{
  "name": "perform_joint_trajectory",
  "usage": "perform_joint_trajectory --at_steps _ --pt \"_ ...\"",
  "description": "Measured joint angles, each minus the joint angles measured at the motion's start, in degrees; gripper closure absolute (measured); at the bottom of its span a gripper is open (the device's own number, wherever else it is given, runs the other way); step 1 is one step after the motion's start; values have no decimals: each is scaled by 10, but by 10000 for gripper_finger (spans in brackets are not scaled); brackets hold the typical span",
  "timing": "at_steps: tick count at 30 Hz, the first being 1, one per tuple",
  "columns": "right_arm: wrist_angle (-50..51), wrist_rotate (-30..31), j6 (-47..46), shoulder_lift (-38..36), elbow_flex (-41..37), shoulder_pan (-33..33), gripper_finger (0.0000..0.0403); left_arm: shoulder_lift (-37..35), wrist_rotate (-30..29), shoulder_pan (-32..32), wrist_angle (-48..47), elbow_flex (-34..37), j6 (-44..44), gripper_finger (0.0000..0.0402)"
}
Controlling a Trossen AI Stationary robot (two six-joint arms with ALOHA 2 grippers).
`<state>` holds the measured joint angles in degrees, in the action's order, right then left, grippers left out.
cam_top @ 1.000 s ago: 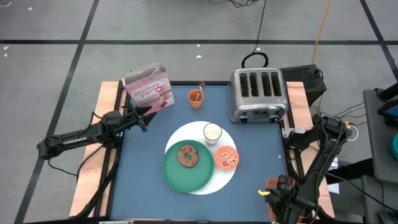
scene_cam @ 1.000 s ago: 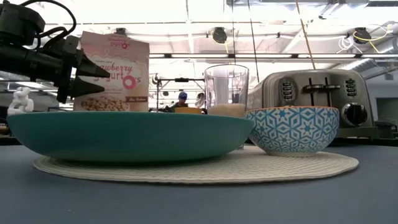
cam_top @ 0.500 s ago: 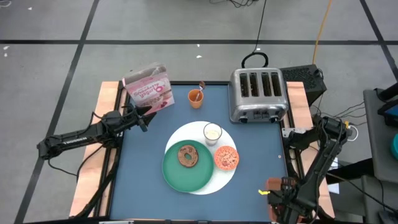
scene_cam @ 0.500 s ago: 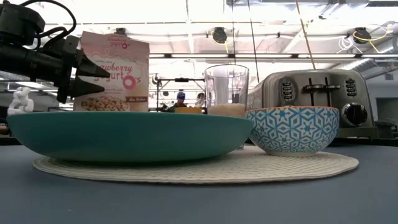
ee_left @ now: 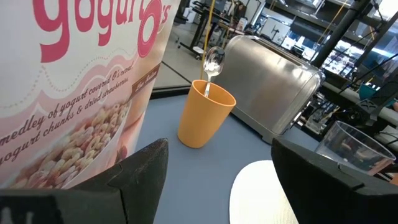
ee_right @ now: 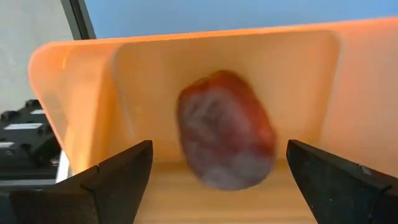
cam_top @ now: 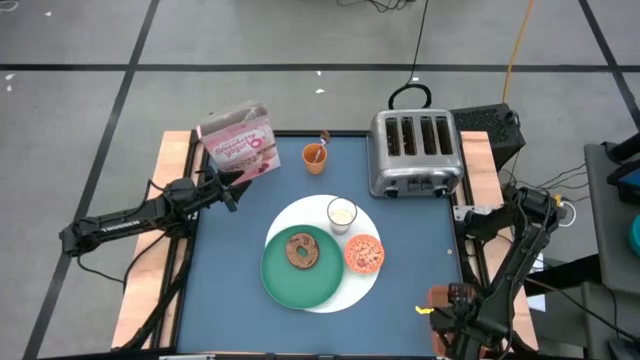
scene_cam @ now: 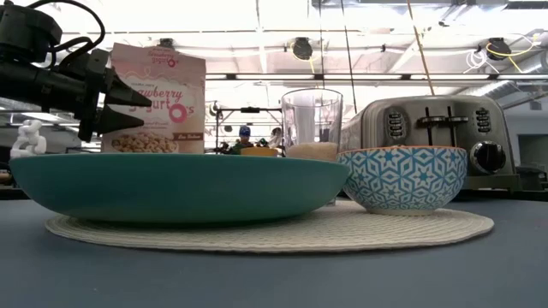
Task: Arrange a breakfast setting
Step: Put the red apple on the green plate
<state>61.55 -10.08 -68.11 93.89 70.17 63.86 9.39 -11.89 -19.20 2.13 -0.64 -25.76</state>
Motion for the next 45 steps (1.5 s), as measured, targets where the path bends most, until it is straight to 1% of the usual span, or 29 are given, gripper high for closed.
perform_joint_trajectory --at_steps 4,12,16,24,32,37,45 --pt "9 6 33 0 0 0 39 0 0 0 0 0 0 114" --pt "16 13 39 0 0 0 39 0 0 0 0 0 2 114" --pt "12 11 47 0 -13 0 39 0 0 0 0 0 2 114" --pt "-12 9 47 0 -26 0 39 0 0 0 0 0 2 114" --pt "-20 9 122 0 -27 0 39 0 0 0 0 0 1 114" --pt "-19 9 134 0 -27 0 39 0 0 0 0 0 2 114" --pt "-20 8 150 40 -27 4 39 0 0 0 0 0 4 114"
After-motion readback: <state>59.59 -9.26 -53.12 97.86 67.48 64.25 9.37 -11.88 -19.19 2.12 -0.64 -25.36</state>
